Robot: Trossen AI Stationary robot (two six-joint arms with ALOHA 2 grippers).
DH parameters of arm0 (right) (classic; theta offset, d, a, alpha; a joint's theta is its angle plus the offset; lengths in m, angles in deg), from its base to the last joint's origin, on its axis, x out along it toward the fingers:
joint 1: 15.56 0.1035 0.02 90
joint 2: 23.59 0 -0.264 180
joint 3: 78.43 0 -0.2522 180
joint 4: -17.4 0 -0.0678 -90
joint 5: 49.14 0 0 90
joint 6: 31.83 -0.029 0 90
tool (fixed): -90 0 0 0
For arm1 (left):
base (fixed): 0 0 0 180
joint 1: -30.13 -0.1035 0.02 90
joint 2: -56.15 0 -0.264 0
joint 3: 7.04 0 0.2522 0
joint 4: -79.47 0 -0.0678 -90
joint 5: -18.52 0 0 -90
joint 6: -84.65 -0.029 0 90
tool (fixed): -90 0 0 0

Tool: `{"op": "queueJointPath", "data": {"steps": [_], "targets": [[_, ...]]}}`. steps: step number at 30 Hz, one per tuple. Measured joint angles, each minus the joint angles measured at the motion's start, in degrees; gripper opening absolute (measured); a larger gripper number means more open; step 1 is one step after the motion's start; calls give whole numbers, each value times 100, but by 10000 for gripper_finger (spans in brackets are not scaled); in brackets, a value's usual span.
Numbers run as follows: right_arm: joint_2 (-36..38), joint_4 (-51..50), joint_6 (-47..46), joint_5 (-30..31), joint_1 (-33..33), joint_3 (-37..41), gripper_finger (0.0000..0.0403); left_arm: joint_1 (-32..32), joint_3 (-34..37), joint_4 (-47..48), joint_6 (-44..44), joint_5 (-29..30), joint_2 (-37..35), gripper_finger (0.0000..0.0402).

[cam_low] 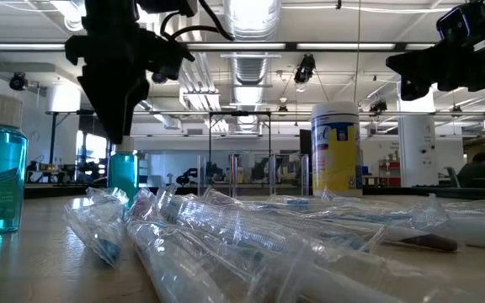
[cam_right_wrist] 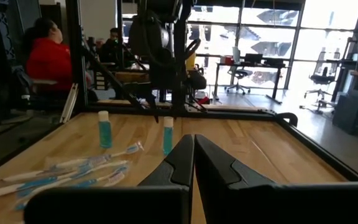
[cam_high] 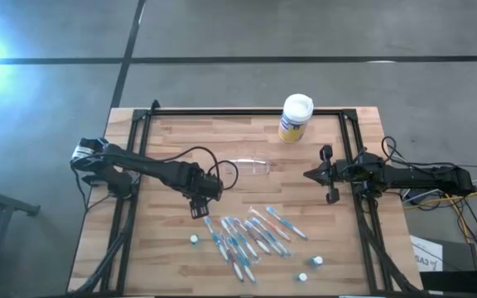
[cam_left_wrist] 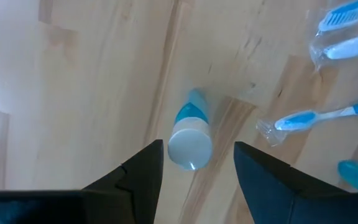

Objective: Pick & Place toothbrushing station
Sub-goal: Put the blue mouthwash into the transparent organizer

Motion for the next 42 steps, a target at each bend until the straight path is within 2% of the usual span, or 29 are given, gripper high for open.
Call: {"op": "queueJointPath", "data": {"steps": [12,21,34,42], "targets": [[0,4,12,0,0,2,8,-1,65,-148,-61,57,-9,200],[0,4,9,0,0,0,8,-1,74,-144,-54,415,-9,197],[4,5,12,0,0,0,8,-1,82,-167,-87,326,-9,145],[4,4,12,0,0,0,8,-1,82,-279,-153,255,-9,134]]}}
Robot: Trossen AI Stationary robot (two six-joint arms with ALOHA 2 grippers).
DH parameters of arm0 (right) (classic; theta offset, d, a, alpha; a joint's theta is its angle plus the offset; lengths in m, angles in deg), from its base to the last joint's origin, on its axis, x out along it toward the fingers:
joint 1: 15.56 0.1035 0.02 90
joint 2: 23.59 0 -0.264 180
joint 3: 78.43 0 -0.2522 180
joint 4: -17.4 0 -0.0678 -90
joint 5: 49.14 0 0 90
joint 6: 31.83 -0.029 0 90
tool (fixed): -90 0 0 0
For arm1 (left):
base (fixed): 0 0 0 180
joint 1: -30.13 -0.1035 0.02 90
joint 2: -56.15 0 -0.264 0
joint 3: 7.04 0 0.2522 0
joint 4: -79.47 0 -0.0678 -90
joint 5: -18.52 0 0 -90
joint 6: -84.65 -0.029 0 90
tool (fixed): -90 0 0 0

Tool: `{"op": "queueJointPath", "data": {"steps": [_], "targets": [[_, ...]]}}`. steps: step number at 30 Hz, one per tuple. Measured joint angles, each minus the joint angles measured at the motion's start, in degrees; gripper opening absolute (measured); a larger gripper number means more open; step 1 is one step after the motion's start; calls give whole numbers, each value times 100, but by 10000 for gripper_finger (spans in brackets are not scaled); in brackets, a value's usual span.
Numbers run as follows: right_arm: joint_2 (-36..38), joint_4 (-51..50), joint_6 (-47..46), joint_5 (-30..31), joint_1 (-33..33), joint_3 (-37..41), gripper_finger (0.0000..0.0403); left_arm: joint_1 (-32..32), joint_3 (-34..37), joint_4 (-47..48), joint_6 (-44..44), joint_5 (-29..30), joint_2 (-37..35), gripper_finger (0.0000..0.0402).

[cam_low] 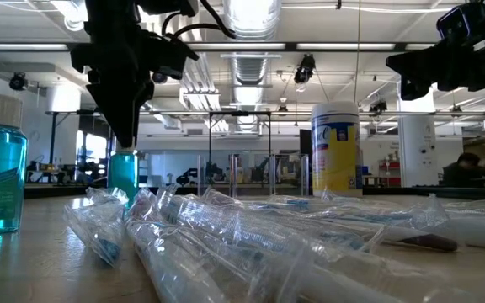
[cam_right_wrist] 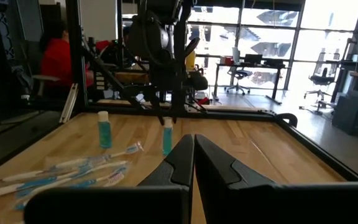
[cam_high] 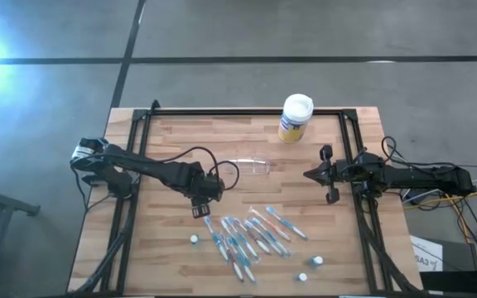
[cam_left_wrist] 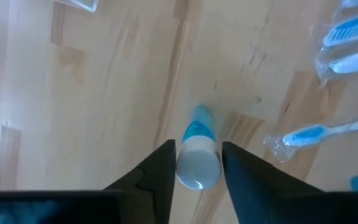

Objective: Pick & Place toothbrushing station
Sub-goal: Put the blue mouthwash into the transparent organizer

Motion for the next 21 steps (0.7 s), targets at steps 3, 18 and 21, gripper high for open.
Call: {"op": "queueJointPath", "data": {"steps": [3,18,21], "targets": [[-2,0,2,2,0,2,8,0,0,-2,7,-110,0,129],[-7,-114,-7,293,-2,1,8,2,4,-11,2,-48,0,128],[-4,-114,-7,297,0,2,8,2,4,-11,-12,-37,0,120]]}}
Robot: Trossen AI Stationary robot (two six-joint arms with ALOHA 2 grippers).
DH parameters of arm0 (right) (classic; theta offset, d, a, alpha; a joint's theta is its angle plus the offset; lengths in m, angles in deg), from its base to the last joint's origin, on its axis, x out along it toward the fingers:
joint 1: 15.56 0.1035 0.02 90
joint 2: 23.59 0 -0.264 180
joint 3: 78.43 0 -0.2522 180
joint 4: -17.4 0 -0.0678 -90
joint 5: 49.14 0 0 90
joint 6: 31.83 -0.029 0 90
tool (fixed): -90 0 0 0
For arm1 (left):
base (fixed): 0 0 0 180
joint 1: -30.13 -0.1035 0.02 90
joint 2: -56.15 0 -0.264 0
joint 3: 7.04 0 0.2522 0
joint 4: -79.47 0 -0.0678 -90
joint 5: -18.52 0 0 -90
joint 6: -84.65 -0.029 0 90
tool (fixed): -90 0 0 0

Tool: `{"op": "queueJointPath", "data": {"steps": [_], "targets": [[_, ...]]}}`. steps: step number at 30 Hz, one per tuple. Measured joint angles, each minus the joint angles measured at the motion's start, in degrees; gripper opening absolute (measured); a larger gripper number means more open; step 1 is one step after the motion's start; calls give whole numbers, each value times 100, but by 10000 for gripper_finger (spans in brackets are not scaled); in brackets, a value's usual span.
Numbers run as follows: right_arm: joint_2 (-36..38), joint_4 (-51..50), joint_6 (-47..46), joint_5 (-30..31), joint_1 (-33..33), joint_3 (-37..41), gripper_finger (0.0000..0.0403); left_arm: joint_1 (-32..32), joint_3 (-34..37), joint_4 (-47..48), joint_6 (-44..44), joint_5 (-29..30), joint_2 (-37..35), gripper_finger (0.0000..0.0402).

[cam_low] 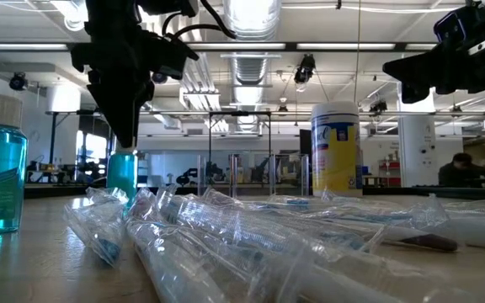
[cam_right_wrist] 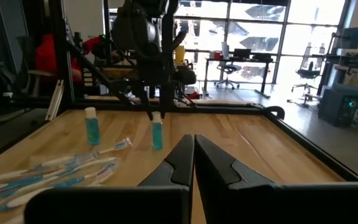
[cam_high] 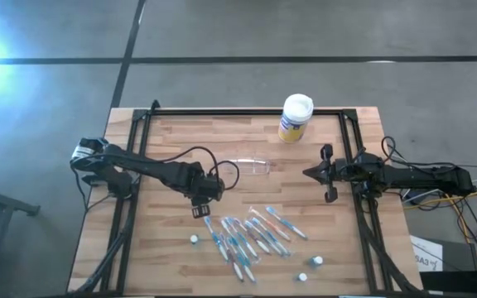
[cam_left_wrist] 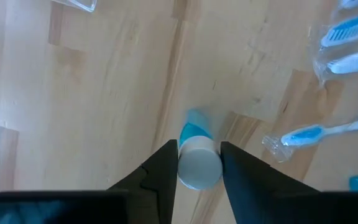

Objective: Pick & Place toothbrushing station
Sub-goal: Put the blue mouthwash into the transparent organizer

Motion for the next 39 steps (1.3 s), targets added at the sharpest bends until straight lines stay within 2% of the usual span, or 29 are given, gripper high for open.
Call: {"op": "queueJointPath", "data": {"steps": [5,14,39], "targets": [[0,0,-13,0,-2,-1,8,0,0,0,77,-2,-4,112],[0,2,-13,-2,-1,-2,8,0,0,90,669,-70,-4,125],[4,2,9,-3,-2,-2,8,0,365,-55,859,-46,-9,126]]}}
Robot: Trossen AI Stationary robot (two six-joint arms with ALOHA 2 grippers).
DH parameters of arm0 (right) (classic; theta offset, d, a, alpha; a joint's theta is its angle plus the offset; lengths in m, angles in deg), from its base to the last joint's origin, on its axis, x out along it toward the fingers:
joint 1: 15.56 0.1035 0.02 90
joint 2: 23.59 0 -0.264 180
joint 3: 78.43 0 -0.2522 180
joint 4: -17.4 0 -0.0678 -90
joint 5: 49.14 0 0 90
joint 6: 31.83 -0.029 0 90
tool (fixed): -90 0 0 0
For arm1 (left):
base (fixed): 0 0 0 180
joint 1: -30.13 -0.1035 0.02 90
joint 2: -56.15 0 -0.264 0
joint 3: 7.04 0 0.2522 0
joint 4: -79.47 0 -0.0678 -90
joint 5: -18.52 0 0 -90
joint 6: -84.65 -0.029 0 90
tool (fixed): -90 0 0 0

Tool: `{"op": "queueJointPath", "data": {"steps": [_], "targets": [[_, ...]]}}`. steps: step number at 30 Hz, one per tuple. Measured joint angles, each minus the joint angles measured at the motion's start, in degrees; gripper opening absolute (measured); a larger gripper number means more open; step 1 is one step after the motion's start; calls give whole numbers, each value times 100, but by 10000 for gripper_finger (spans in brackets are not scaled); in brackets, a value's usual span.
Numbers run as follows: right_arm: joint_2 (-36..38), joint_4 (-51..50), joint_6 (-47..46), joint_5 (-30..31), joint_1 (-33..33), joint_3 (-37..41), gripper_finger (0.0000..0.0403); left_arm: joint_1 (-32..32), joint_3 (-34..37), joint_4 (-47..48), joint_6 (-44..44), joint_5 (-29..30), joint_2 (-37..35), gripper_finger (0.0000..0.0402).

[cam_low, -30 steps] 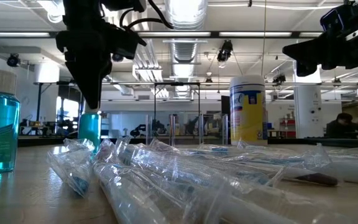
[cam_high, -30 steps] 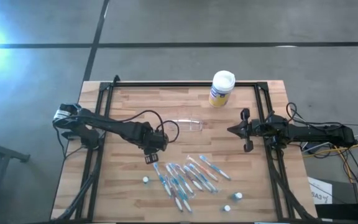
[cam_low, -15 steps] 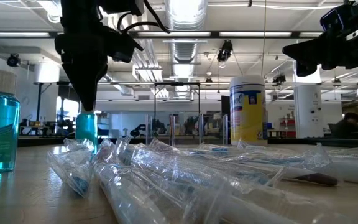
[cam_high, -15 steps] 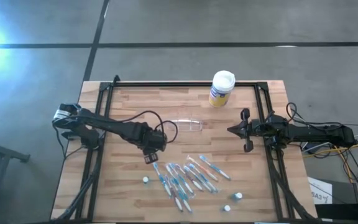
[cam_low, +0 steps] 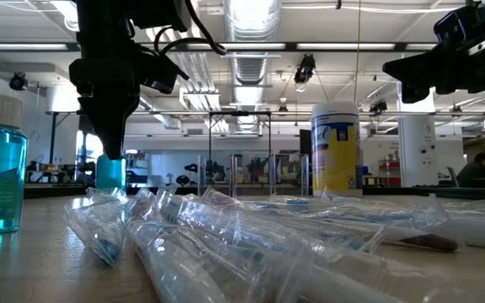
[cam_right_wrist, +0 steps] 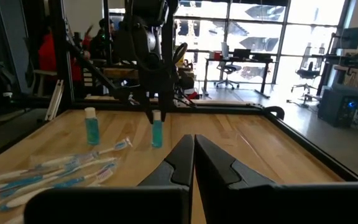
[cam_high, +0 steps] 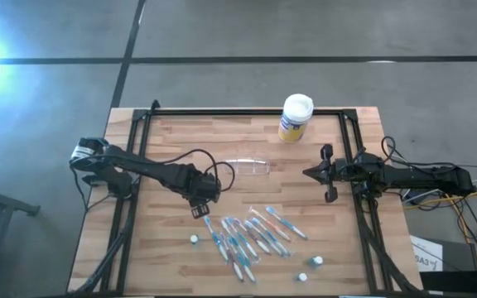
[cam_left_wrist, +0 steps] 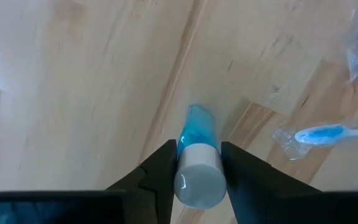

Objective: Pick & Place toothbrushing station
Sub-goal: Put the blue mouthwash into the transparent organizer

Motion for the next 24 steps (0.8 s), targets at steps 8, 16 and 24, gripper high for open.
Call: {"op": "queueJointPath", "data": {"steps": [8,16,24], "targets": [[0,-1,0,0,0,0,8,0,2,-10,42,-28,2,115],[-2,0,0,1,0,1,8,0,0,-20,-93,-57,2,99],[-7,0,2,1,0,2,8,0,-214,10,-462,-61,17,99]]}}
